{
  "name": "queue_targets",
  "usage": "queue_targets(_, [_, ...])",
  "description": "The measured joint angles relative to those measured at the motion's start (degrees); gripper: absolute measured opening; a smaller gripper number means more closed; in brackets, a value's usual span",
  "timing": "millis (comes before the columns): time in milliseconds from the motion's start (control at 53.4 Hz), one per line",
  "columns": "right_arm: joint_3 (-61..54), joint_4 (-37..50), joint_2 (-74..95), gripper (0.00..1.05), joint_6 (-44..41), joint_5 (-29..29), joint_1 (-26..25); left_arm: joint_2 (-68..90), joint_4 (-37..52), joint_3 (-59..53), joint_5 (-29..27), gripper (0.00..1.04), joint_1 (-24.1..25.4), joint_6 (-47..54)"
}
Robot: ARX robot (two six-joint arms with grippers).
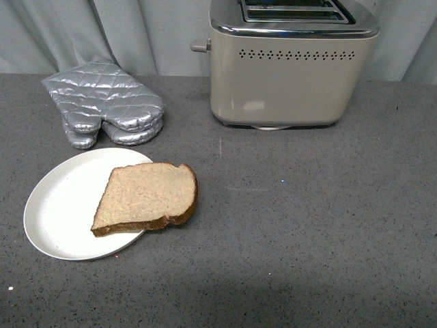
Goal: Put bread into toaster
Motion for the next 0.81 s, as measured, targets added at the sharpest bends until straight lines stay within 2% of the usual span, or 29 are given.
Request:
queue_targets(749, [0.0,0.0,0.0,0.95,0.0,0.0,0.0,0.0,0.0,0.0,0.0,0.98,0.0,0.0])
queue_targets(805, [0.0,0.0,0.0,0.95,0.0,0.0,0.0,4.5,-7.1,2.4,-9.5,0.98,-2.1,-6.6])
